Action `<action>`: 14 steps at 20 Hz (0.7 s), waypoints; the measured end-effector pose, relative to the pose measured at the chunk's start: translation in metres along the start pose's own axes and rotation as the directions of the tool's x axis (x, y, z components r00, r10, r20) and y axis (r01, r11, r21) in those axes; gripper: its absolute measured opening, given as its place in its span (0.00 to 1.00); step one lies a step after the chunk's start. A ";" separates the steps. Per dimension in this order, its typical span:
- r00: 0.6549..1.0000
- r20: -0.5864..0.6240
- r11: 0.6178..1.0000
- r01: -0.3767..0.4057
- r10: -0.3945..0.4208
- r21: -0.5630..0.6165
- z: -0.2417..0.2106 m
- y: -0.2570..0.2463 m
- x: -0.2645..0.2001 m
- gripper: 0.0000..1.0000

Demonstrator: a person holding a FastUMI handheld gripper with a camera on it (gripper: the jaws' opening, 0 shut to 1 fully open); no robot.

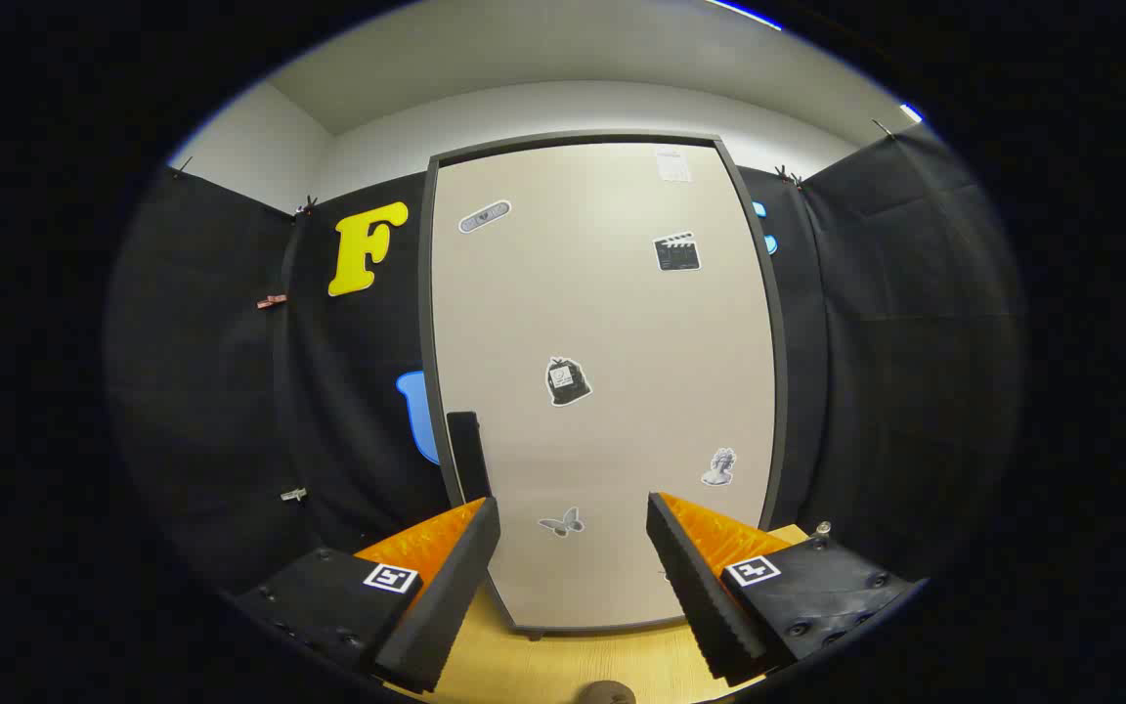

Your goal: Open the shoe cabinet door, grab the shoes and put them into the shoe cabinet, then close the shoe cabinet door.

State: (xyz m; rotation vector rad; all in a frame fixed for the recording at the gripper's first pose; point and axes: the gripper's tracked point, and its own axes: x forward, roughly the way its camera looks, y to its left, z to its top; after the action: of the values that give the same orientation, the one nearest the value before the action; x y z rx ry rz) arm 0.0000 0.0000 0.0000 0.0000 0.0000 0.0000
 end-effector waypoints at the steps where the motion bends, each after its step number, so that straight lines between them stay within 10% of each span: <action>1: 1.000 0.002 1.000 0.002 -0.002 -0.001 0.000 0.001 0.001 0.98; 14: 1.000 -0.017 1.000 0.012 -0.012 0.004 -0.005 0.007 0.012 0.98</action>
State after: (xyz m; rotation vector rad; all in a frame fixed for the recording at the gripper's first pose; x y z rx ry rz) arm 0.0124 0.0069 -0.0054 0.0045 0.0168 -0.0119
